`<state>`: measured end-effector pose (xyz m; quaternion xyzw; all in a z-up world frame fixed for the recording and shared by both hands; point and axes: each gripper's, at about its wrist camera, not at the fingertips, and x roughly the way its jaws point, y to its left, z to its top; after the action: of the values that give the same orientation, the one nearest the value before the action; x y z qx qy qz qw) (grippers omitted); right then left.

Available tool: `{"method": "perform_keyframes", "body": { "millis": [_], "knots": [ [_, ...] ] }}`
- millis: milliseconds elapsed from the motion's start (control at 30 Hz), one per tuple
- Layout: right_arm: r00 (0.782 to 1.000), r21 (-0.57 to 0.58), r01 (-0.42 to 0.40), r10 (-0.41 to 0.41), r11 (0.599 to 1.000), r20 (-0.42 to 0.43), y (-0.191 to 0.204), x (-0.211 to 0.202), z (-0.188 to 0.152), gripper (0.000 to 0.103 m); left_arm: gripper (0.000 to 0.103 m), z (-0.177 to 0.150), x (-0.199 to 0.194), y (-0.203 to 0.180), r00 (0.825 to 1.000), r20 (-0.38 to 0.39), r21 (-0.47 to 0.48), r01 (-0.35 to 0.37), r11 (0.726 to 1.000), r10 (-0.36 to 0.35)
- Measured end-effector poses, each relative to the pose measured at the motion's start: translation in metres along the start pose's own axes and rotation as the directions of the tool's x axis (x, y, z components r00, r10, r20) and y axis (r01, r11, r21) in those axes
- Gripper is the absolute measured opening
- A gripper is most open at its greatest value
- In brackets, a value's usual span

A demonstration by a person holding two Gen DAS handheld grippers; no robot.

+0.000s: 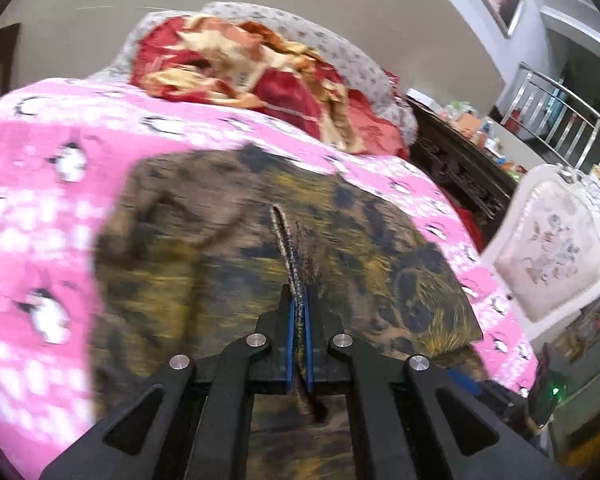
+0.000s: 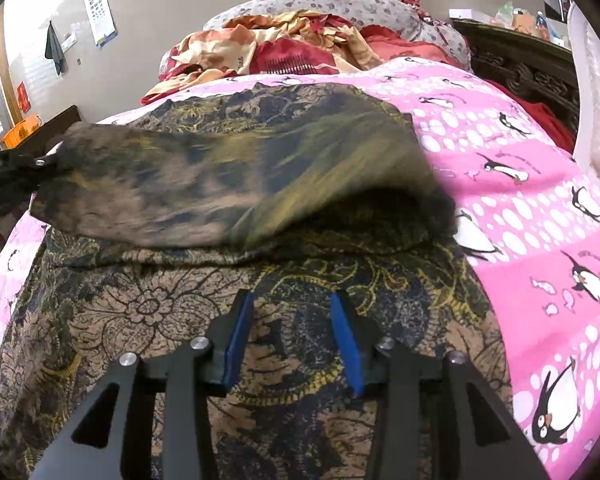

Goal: Fold small clothes

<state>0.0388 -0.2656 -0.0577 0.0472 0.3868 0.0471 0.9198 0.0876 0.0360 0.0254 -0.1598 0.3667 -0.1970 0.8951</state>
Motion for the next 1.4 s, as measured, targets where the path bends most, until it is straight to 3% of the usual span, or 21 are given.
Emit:
{"method": "perform_keyframes", "body": {
  "millis": [133,367,433,500,567,633,733,767,800,867,1000,1100,1167,1233,1300,1400],
  "knots": [
    [1.0,-0.003,-0.001,0.001,1.0,-0.001,0.003,0.002,0.001,0.044,0.0,0.004,-0.008,0.038,0.998,0.004,-0.051,-0.063,0.997,0.063],
    [1.0,-0.003,-0.01,0.01,1.0,-0.006,0.002,0.002,-0.001,0.046,0.0,-0.013,-0.004,0.057,0.993,-0.023,-0.079,-0.116,0.99,0.115],
    [1.0,-0.004,-0.014,0.014,1.0,-0.008,0.003,0.003,0.0,0.049,0.0,-0.02,-0.001,0.059,0.991,-0.043,-0.082,-0.13,0.988,0.127],
    [0.999,-0.016,-0.029,0.029,0.999,-0.016,0.005,0.005,0.0,0.06,0.0,-0.025,0.004,0.063,0.988,-0.058,-0.087,-0.148,0.985,0.143],
    [0.998,-0.026,-0.051,0.051,0.998,-0.028,0.008,0.006,0.001,0.068,0.0,-0.026,0.004,0.07,0.989,-0.063,-0.116,-0.137,0.984,0.13],
    [0.995,-0.008,-0.094,0.094,0.996,-0.038,0.006,0.001,0.003,0.068,0.0,-0.026,-0.003,0.074,0.99,-0.049,-0.137,-0.139,0.981,0.134],
    [0.979,0.064,-0.187,0.192,0.98,-0.072,-0.009,-0.01,0.003,0.068,0.0,-0.024,-0.022,0.071,0.976,0.001,-0.12,-0.218,0.969,0.219],
    [0.975,0.071,-0.201,0.207,0.977,-0.082,-0.013,-0.014,0.003,0.063,0.003,-0.023,-0.029,0.069,0.969,0.025,-0.119,-0.243,0.963,0.247],
    [0.974,0.07,-0.206,0.211,0.976,-0.084,-0.017,-0.019,0.003,0.052,0.004,-0.021,-0.037,0.065,0.963,0.062,-0.115,-0.256,0.96,0.264],
    [0.982,0.02,-0.187,0.187,0.982,-0.026,-0.025,-0.039,0.014,0.039,0.005,-0.017,-0.039,0.057,0.953,0.1,-0.1,-0.276,0.956,0.286],
    [0.986,-0.013,-0.146,0.147,0.989,0.078,-0.038,-0.049,0.06,0.026,0.005,-0.012,-0.008,0.044,0.971,0.034,-0.098,-0.234,0.967,0.238],
    [0.986,-0.013,-0.165,0.165,0.986,0.009,-0.043,-0.015,0.091,0.022,0.005,-0.018,0.013,0.04,0.964,0.009,-0.094,-0.264,0.96,0.266],
    [0.996,-0.113,-0.049,0.04,0.992,-0.081,-0.046,0.016,0.089,0.02,0.005,-0.027,0.021,0.042,0.957,-0.004,-0.09,-0.288,0.953,0.289],
    [0.985,-0.138,0.017,-0.041,0.99,-0.17,-0.065,0.039,0.073,0.019,0.004,-0.04,0.028,0.045,0.962,-0.001,-0.064,-0.272,0.96,0.273],
    [0.99,-0.063,-0.061,0.052,0.996,-0.132,-0.086,0.035,0.062,0.019,0.005,-0.04,0.028,0.047,0.965,0.002,-0.077,-0.26,0.963,0.261],
    [0.99,-0.091,-0.027,0.014,0.995,-0.144,-0.078,0.031,0.062,0.021,0.005,-0.041,0.031,0.046,0.963,-0.002,-0.074,-0.267,0.961,0.268]
  ]
}}
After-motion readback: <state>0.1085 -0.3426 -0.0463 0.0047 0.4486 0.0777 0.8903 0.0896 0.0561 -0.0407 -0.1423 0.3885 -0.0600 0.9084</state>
